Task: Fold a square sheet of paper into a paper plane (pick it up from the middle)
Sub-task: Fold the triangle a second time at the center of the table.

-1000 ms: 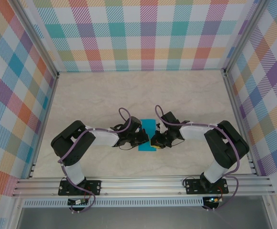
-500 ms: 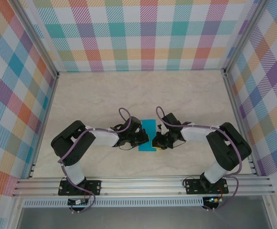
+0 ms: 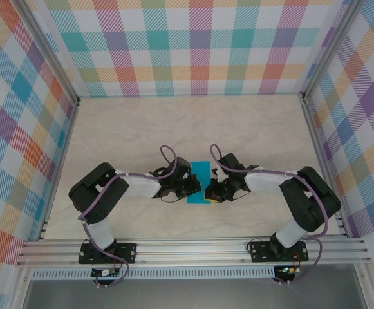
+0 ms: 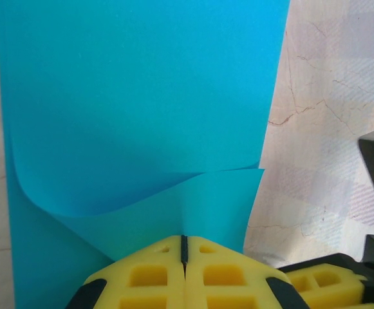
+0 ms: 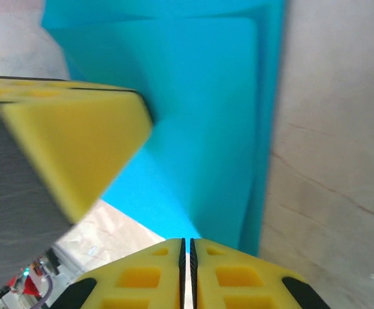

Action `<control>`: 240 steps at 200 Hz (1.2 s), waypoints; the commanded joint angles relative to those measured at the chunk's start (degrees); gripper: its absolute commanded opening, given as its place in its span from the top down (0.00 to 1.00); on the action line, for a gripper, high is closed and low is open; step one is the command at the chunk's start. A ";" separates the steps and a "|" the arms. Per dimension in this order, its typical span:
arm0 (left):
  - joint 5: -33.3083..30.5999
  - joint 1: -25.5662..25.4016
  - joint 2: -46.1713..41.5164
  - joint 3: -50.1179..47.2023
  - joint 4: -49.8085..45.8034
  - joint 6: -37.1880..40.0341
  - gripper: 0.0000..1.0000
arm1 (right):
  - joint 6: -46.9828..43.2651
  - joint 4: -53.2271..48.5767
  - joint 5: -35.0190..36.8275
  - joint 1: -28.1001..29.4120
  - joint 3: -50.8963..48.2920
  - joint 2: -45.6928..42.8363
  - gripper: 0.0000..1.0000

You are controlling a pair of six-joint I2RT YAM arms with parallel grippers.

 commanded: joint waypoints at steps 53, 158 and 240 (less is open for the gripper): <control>-0.58 -0.66 0.75 -1.76 -3.09 0.82 1.00 | -0.66 -1.19 2.15 0.31 -4.91 -0.79 0.87; -1.12 -0.59 0.43 -1.73 -3.79 0.79 1.00 | 1.78 1.52 0.45 -0.31 -10.03 -6.47 0.84; -0.76 -0.63 -0.25 -1.75 -3.09 0.36 1.00 | 5.05 8.52 -3.28 -0.40 -5.51 -6.57 0.80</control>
